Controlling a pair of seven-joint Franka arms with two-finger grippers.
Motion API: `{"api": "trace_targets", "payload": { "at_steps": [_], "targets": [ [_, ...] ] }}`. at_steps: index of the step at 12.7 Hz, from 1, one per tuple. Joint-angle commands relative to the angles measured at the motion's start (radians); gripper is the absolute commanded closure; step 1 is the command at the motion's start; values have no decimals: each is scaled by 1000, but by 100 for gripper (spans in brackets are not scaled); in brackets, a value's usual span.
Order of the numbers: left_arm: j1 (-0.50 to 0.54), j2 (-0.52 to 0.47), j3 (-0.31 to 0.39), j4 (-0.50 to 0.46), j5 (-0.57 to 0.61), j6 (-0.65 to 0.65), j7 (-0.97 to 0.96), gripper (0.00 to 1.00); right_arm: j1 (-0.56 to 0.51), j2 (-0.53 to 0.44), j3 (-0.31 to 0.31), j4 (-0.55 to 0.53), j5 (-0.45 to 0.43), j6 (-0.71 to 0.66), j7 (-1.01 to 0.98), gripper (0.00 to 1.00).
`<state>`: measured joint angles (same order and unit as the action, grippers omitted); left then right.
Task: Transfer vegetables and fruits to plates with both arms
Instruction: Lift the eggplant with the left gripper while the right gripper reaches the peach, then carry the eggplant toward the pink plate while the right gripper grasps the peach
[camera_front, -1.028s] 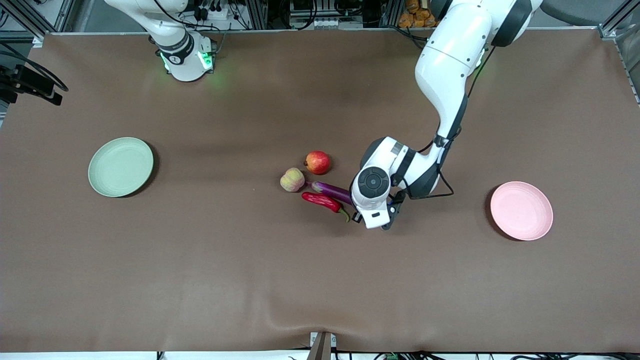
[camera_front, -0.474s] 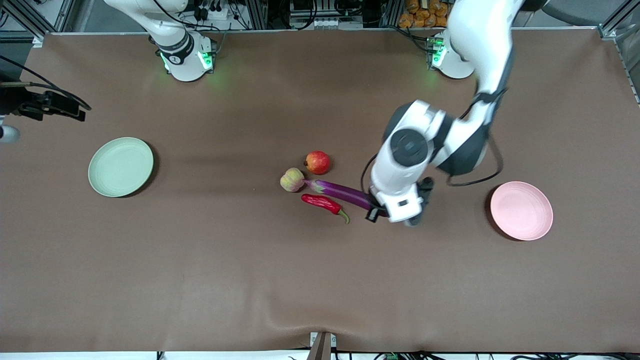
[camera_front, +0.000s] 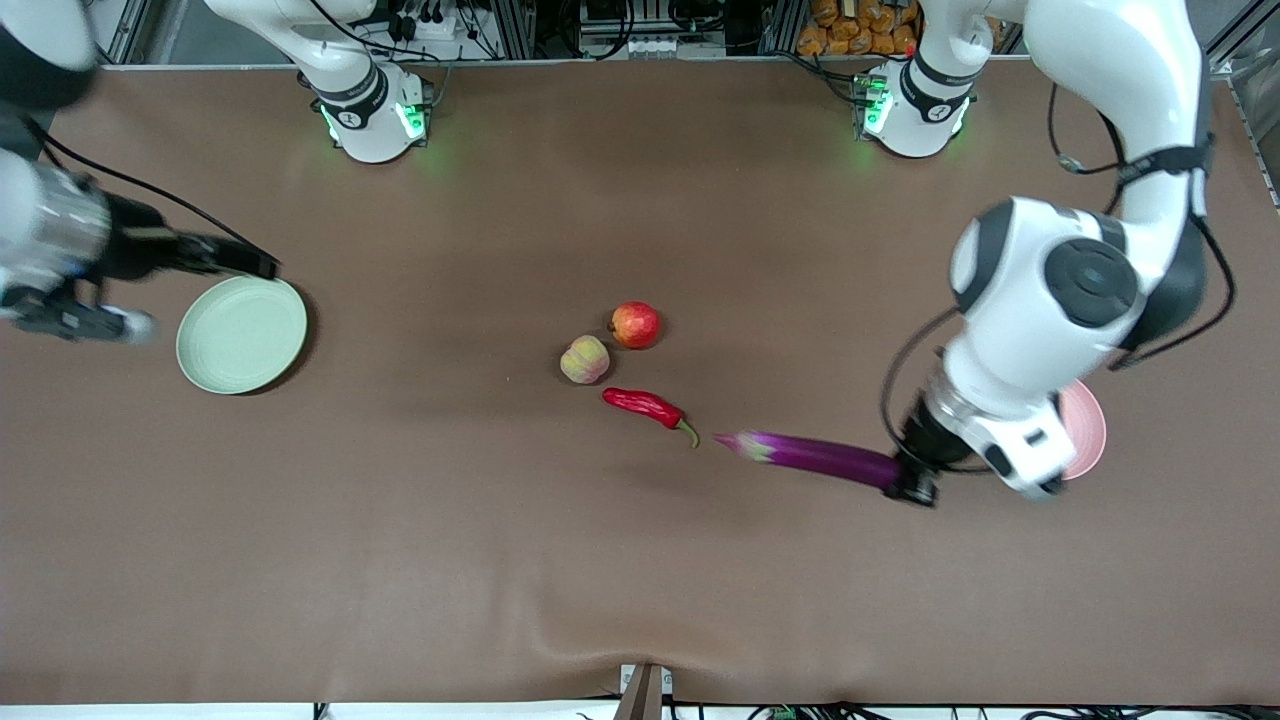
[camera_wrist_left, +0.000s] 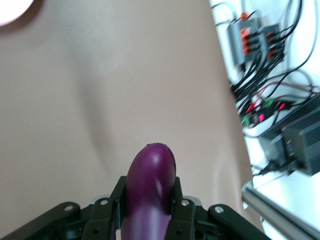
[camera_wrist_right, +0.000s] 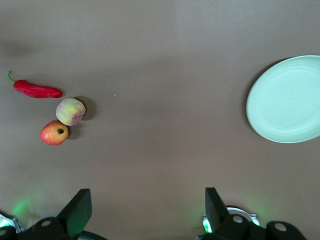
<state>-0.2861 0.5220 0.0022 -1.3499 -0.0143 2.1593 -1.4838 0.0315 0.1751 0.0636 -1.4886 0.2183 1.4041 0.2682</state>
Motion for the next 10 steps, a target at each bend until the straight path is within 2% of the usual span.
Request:
{"api": "trace_targets", "payload": {
  "at_steps": [1,4,7,10],
  "targets": [
    [54,82,-13,11,8,126,229,100,120,104,-4,7,10,103,179,0],
    [131,153,-11,11,10,244,514,100,263,222,-2,7,15,257,464,0],
    [163,187,21,6,31,261,742,98,379,346,-2,5,22,402,635,0],
    [173,188,64,-3,163,263,876,98,487,464,-2,2,24,570,816,0]
  ]
}}
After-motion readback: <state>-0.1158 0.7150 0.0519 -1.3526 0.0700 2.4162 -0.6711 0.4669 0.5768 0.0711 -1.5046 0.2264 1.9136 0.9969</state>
